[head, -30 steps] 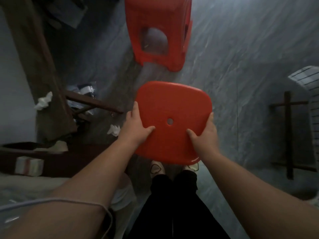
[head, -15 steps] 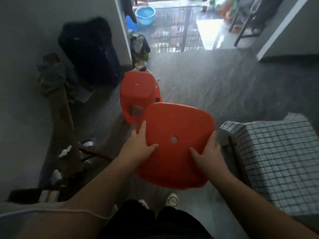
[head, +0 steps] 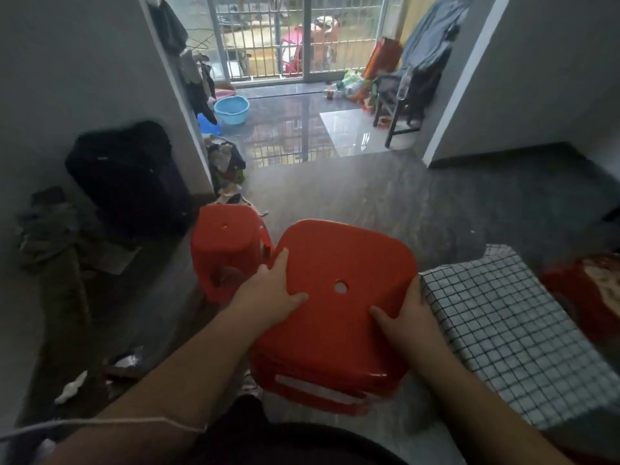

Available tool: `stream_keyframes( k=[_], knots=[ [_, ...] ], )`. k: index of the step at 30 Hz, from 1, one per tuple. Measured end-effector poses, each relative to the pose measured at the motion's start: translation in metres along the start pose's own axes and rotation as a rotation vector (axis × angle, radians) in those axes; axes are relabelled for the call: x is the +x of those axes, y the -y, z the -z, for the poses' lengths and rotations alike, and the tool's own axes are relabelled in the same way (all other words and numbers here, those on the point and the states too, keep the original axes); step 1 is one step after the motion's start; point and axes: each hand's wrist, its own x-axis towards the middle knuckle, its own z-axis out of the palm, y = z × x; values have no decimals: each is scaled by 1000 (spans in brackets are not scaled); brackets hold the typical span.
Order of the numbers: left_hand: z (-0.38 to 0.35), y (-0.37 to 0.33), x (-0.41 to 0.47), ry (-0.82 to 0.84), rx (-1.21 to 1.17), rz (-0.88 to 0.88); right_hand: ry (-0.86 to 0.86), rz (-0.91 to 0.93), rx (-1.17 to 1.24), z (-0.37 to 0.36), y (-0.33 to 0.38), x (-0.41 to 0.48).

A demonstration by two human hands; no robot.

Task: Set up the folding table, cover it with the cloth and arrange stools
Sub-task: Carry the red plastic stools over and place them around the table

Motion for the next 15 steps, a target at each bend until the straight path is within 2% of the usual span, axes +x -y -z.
stream_keyframes(
  k=[4,15],
  knots=[
    [7,-20,44,68,51,-86,-80,-99,47,2,1,14],
    [28,-76,183,295,256,-477,-344,-492,198,-11,33,44]
  ],
)
